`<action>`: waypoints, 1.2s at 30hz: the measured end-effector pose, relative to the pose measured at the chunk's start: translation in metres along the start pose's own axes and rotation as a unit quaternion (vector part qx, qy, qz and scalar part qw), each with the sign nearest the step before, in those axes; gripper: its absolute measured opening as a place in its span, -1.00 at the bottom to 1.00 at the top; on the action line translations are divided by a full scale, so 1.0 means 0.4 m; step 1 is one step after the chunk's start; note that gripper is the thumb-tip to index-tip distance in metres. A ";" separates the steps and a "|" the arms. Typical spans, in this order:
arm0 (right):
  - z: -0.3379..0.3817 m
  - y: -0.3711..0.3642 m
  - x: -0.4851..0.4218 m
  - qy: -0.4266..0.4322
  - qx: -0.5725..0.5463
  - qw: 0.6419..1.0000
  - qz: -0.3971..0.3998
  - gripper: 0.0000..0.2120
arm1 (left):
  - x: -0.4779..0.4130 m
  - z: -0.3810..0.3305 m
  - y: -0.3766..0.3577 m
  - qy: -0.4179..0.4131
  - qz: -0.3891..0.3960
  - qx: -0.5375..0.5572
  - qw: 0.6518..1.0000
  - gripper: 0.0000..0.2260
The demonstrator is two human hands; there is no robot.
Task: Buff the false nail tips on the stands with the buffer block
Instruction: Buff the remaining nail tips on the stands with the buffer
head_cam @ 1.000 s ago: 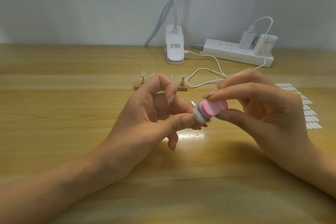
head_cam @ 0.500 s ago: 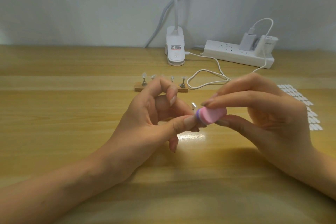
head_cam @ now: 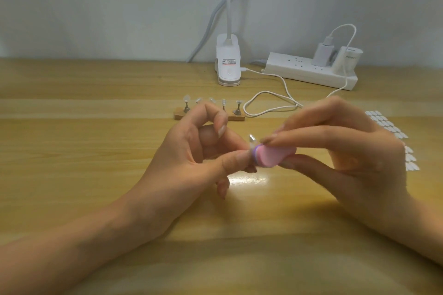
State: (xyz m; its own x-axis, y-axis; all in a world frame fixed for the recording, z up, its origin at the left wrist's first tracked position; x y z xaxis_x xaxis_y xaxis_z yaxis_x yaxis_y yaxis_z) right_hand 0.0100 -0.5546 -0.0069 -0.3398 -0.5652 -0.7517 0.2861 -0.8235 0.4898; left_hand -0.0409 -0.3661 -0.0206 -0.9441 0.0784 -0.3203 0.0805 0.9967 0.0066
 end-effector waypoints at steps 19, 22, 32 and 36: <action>-0.065 0.011 0.025 -0.116 -0.102 0.986 -0.068 -0.79 | -0.058 -0.003 0.058 -0.120 -0.055 -0.311 0.941 -0.54; -0.074 0.014 0.025 -0.146 -0.133 0.977 -0.081 -0.78 | -0.057 0.007 0.048 -0.114 -0.031 -0.381 0.917 -0.52; -0.075 0.013 0.021 -0.164 -0.160 0.971 -0.072 -0.78 | -0.072 0.034 0.064 0.001 0.014 -0.352 0.936 -0.58; -0.075 0.012 0.020 -0.168 -0.166 0.969 -0.072 -0.76 | -0.068 0.035 0.071 0.017 0.000 -0.349 0.937 -0.57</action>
State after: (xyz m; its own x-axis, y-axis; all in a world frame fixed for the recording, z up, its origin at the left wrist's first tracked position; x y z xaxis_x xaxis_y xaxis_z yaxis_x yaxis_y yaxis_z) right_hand 0.0355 -0.5616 -0.0239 -0.6545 -0.4753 -0.5880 0.4674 -0.8656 0.1795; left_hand -0.0086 -0.3401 -0.0250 -0.9543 0.0666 -0.2912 -0.1379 0.7664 0.6274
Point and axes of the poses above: each hand's wrist, its own x-axis away from the middle knuckle, its own y-axis out of the back of the hand, z = x × y, the point moved 2 cm from there along -x, towards the middle knuckle, and after that the axes turned 8 degrees about -x, right-handed, at the moved point
